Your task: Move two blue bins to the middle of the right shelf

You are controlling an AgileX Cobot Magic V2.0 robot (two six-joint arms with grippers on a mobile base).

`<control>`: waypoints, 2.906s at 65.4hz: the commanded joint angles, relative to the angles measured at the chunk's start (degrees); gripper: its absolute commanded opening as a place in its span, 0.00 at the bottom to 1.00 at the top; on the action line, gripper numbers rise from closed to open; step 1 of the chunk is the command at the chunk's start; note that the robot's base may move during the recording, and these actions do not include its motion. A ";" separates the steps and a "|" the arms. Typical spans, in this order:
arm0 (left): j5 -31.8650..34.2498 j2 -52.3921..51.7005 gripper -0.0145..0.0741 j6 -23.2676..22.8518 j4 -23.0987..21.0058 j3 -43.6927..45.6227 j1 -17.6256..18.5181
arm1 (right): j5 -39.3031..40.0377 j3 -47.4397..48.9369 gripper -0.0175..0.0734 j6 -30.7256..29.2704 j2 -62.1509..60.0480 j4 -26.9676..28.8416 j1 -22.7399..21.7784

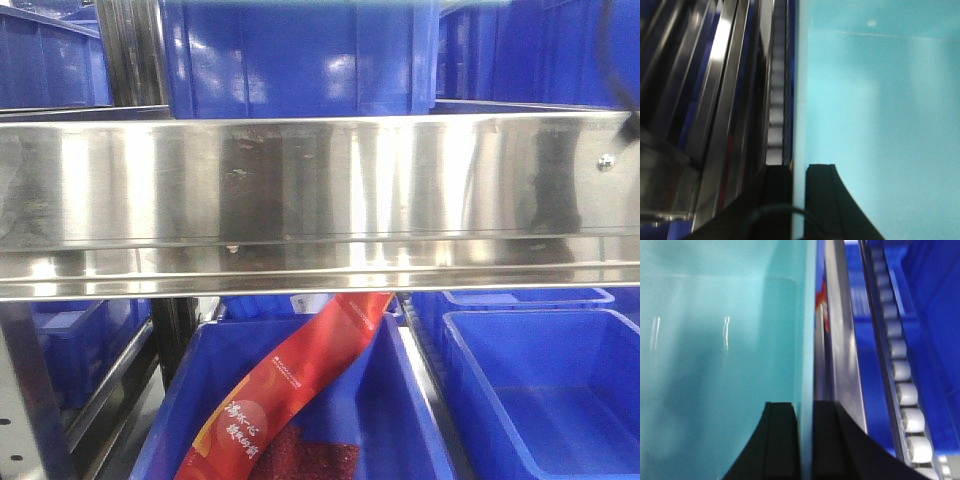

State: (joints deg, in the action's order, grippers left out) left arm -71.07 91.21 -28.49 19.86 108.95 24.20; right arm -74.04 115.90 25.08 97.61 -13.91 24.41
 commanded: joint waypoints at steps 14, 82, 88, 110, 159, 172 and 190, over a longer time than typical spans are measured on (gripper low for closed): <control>1.10 3.68 0.04 -1.08 -8.11 0.86 0.81 | 4.08 0.65 0.02 -0.17 4.47 4.43 0.50; 1.10 11.41 0.04 -1.08 1.40 0.86 0.71 | 7.02 0.65 0.32 -2.70 7.96 15.87 -3.91; 1.10 11.41 0.04 -1.08 0.42 0.86 0.71 | 6.92 0.65 0.35 -2.70 7.96 15.87 -3.91; 1.10 11.07 0.69 -3.43 2.88 1.01 0.71 | 5.16 0.65 0.82 -5.58 7.63 15.87 -3.91; 1.10 7.45 0.56 -4.56 1.59 8.36 0.84 | 4.88 0.65 0.82 -7.36 -0.71 9.04 -3.91; 1.10 5.63 0.04 0.94 0.22 8.36 0.84 | 4.08 0.65 0.59 -9.83 -1.95 9.04 -3.91; 1.10 4.44 0.04 9.17 -7.61 8.11 0.84 | 4.08 0.35 0.01 -12.22 -3.14 9.32 -3.91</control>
State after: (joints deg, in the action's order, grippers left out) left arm -70.31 97.10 -21.22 14.00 116.90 24.62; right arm -70.21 116.17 14.38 96.25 -3.89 20.29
